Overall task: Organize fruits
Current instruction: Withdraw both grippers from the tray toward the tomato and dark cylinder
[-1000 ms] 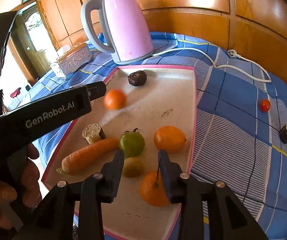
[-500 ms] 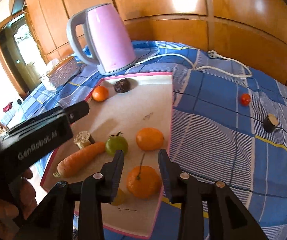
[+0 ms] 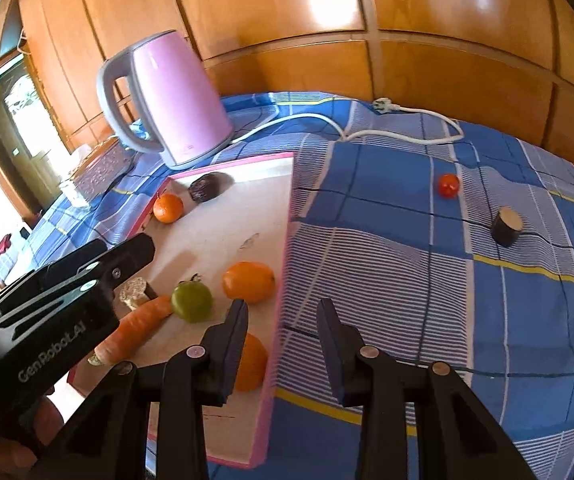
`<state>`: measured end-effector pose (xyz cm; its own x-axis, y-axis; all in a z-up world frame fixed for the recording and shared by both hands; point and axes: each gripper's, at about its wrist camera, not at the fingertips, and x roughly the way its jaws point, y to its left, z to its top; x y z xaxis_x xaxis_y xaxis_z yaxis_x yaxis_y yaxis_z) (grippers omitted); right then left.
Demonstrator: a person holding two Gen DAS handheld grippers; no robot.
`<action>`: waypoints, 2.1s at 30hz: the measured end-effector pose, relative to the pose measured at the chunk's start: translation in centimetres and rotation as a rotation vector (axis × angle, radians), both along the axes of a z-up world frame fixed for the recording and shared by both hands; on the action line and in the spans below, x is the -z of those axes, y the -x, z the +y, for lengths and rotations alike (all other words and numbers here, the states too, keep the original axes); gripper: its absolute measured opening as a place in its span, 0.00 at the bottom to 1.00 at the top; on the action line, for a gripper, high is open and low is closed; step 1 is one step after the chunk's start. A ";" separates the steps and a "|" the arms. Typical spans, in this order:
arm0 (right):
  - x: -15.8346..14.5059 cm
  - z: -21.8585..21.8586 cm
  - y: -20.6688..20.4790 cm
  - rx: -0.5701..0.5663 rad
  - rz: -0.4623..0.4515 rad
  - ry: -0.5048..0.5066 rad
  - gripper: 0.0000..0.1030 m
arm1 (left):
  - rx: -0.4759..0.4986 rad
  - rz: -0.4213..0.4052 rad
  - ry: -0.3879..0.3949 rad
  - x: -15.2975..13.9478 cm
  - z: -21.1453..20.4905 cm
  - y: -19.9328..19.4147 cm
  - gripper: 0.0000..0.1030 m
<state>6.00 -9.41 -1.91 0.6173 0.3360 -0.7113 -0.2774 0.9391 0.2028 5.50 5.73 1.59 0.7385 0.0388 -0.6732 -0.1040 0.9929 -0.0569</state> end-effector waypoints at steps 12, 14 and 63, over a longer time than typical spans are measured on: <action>0.0 -2.8 0.0 0.065 -0.015 0.003 0.35 | 0.070 0.007 -0.019 0.1 -2.9 -0.2 0.50; 0.1 -3.4 -0.1 0.078 -0.012 0.003 0.35 | 0.083 0.013 -0.020 0.1 -3.5 -0.3 0.50; 3.9 -16.4 -8.6 0.389 0.066 0.086 0.35 | 0.275 0.140 -0.031 4.6 -13.2 -5.9 0.50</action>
<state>14.61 -25.83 -5.80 0.6385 0.0235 -0.7692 0.1134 0.9857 0.1243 11.37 -7.47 -2.97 0.6243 -0.1275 -0.7707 0.1646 0.9859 -0.0298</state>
